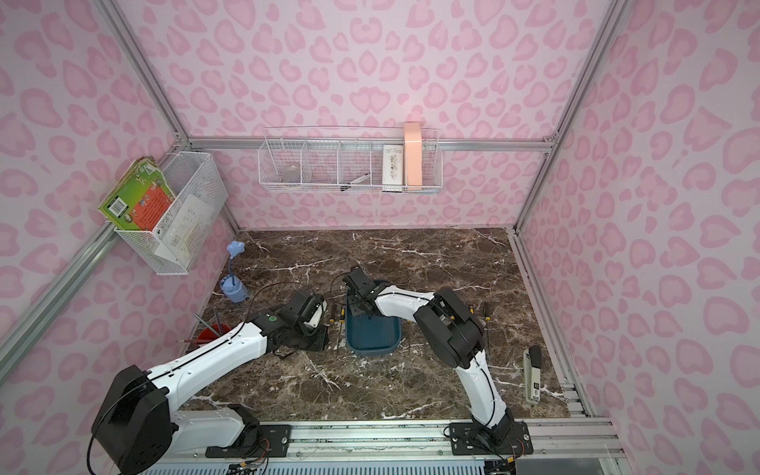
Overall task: Take the file tool out of the storage box
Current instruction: Pick up the file tool from the storage box.
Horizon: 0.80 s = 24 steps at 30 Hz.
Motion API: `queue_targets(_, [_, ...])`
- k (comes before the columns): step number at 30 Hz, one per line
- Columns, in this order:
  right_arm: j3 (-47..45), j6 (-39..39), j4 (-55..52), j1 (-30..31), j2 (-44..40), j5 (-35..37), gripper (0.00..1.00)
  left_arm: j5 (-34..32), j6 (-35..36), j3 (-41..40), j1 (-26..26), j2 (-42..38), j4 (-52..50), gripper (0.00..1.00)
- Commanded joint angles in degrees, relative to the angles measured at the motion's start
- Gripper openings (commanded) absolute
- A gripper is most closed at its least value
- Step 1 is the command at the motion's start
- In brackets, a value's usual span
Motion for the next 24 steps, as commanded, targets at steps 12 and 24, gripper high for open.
queue_targets(12, [-7.17, -1.66, 6.32, -3.01, -7.9, -9.49, 0.05, 7.21, 0.83, -4.8, -0.22, -7.95, 10.73, 0.26])
queue_targets(24, [-21.82, -1.12, 27.9, -8.24, -27.07, -25.02, 0.02, 22.49, -1.38, -8.57, -0.18, -11.7, 26.95, 0.59])
